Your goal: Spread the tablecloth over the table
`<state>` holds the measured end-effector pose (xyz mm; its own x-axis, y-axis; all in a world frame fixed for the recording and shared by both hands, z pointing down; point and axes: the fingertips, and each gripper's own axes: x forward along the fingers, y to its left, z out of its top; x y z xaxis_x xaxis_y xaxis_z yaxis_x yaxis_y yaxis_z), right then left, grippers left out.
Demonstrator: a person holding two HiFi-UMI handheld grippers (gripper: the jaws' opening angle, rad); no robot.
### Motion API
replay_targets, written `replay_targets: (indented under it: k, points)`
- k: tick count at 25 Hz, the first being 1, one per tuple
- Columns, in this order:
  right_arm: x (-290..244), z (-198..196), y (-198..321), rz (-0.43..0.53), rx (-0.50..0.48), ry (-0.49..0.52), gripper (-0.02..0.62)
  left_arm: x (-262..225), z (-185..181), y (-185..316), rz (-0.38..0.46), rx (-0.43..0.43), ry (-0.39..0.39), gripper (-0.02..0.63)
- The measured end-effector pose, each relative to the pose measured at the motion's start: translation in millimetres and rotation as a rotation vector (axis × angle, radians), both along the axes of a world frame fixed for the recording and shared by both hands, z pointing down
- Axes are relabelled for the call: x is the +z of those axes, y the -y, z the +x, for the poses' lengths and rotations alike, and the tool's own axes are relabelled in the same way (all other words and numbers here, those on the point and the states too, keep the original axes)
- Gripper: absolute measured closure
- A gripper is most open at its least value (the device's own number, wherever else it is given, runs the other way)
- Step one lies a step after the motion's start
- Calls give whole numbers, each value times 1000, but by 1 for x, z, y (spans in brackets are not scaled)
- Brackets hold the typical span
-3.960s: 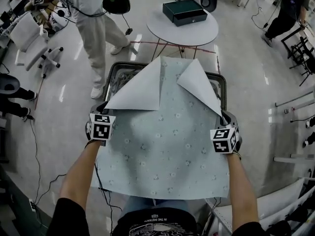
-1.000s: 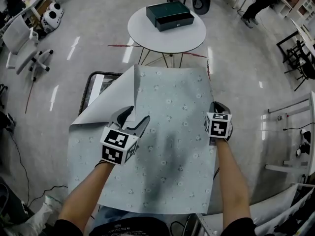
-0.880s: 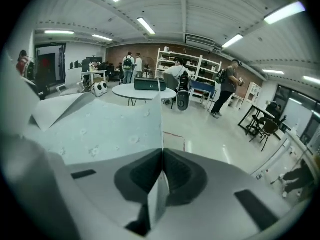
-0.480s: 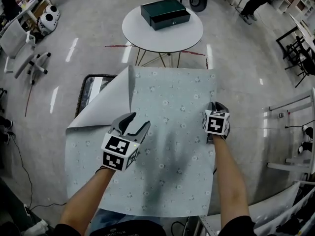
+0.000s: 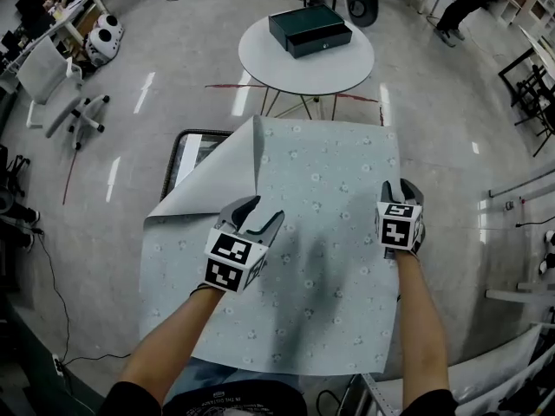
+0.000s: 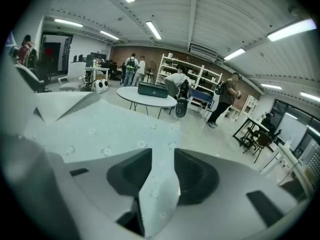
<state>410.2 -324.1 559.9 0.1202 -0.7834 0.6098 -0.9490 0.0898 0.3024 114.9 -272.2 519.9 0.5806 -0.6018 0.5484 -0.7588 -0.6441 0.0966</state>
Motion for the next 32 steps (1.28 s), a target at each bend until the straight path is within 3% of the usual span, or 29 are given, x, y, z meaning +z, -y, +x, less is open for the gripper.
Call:
replay_targets:
  k: [5,15,28,32]
  points:
    - [-29,-36,-20,41,-25,44,451,-10,-22,-7,37,15,14,387]
    - [-53,-151,-51,61,-90,89,460,1,-121,-4,92,123,177,380]
    - [-45,-266,-96,31,-51,146,468,59,-190,-8,203,533,559,333]
    - [-31,-294,-104,9,-33,169,471,79,-212,2,256,604,684,333]
